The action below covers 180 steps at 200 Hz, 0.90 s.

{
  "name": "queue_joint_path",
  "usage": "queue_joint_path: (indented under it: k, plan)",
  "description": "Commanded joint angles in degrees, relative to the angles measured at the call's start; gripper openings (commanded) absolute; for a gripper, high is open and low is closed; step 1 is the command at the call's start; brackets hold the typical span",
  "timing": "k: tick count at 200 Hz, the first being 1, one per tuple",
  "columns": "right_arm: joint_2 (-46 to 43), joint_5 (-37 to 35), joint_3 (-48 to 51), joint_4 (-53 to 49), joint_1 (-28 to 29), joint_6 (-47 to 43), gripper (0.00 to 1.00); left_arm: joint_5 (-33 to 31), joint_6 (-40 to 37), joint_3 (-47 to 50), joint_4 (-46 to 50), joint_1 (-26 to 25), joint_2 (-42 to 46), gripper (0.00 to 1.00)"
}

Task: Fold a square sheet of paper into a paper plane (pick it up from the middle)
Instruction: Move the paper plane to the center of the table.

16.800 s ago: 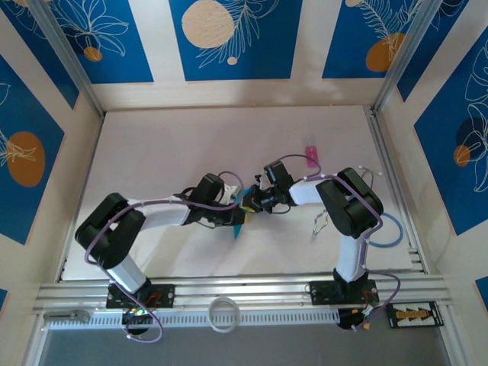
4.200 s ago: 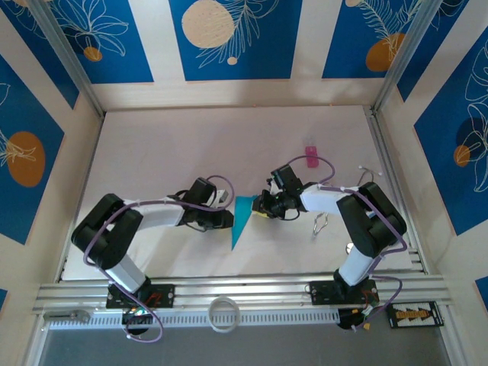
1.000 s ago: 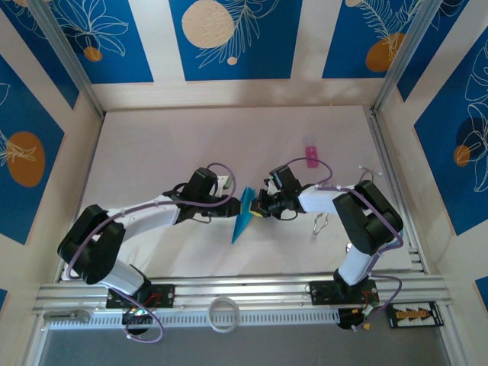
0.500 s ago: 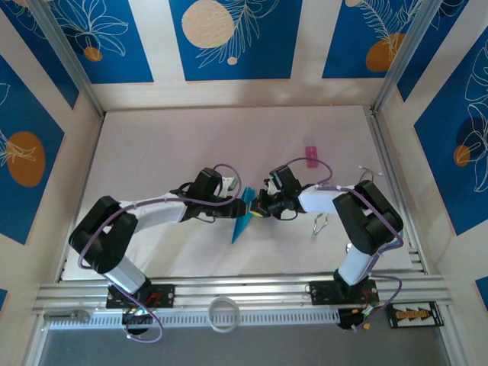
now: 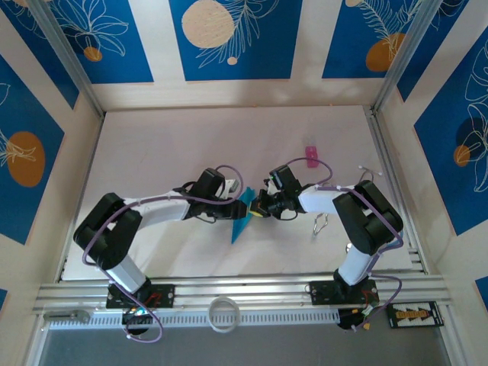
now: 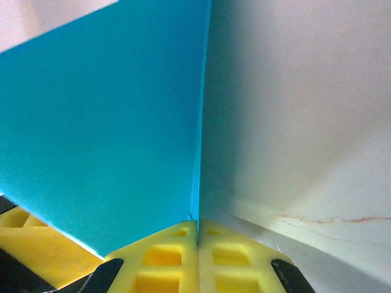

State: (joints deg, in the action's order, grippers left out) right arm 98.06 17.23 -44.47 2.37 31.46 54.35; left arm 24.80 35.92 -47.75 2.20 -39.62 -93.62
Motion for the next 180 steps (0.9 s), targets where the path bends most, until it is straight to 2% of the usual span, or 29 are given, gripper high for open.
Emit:
queue_joint_path:
  k: [1, 106, 180]
  plan:
    - [0.99, 1.57, -0.46, -0.39, -0.26, -0.17, 0.05, -0.63, -0.05, -1.27, 1.58, -0.56, -0.43, 0.47]
    - [1.02, 1.92, -0.64, -0.13, -0.26, 0.06, 0.05, -1.13, -1.64, -1.55, 4.95, -1.56, -1.44, 0.46]
    - [1.06, 2.20, -0.67, -0.26, -0.26, 0.05, 0.05, -2.16, -2.00, -3.58, 5.98, -2.34, -3.99, 0.40]
